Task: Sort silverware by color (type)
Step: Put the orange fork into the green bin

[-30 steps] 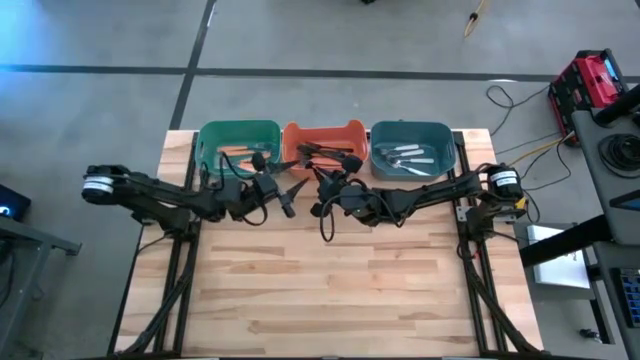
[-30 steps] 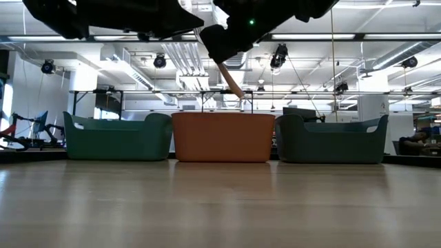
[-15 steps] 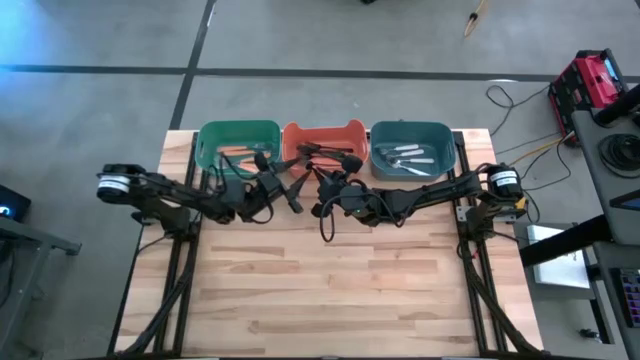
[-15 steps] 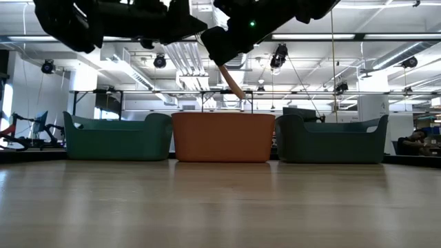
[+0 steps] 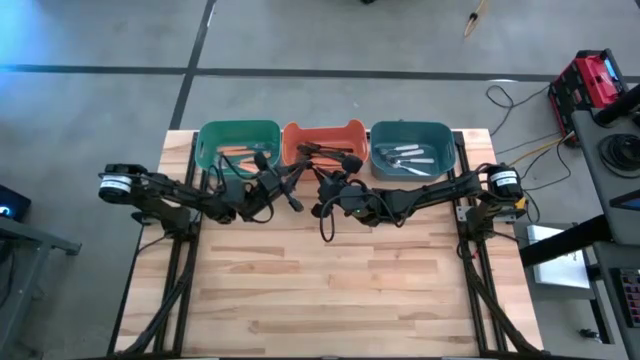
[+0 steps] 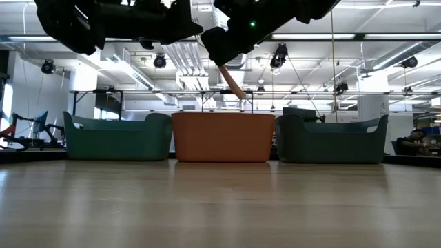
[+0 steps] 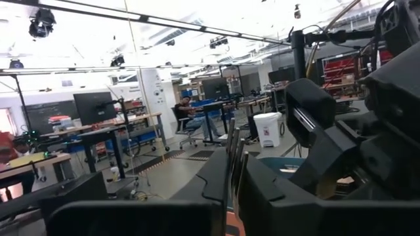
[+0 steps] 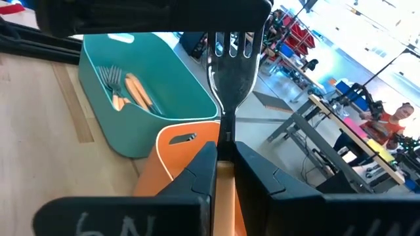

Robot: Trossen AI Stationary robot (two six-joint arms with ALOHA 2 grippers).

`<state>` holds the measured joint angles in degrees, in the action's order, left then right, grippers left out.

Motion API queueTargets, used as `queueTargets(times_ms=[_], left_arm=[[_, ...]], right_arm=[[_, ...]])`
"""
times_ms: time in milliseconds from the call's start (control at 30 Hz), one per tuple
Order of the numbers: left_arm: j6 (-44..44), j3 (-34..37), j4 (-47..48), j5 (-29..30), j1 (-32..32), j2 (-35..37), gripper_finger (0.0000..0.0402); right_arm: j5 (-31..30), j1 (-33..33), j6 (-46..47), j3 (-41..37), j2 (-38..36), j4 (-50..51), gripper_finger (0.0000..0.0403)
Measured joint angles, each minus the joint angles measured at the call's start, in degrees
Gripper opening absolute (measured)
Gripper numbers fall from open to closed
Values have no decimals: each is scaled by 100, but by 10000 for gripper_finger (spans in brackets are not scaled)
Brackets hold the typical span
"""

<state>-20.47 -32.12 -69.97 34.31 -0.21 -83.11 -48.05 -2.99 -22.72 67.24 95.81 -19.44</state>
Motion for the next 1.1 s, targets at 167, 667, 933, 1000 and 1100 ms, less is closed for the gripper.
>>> queueTargets(times_ms=[167, 667, 933, 1000, 1100], left_arm=[[2, 0, 2, 108, -4, 4, 1], [107, 0, 108, 204, -8, 9, 0], [169, 0, 145, 255, -11, 11, 0], [129, 0, 149, 264, -11, 11, 0], [-166, 0, 155, 569, -13, 67, 0]], right_arm=[[50, -1, -6, 0, 0, 22, 42], [50, 1, 170, 0, 0, 125, 98], [50, 1, 307, 0, 0, 230, 100], [48, 1, 372, 0, 0, 292, 100], [47, -1, 449, 0, -8, 297, 100]])
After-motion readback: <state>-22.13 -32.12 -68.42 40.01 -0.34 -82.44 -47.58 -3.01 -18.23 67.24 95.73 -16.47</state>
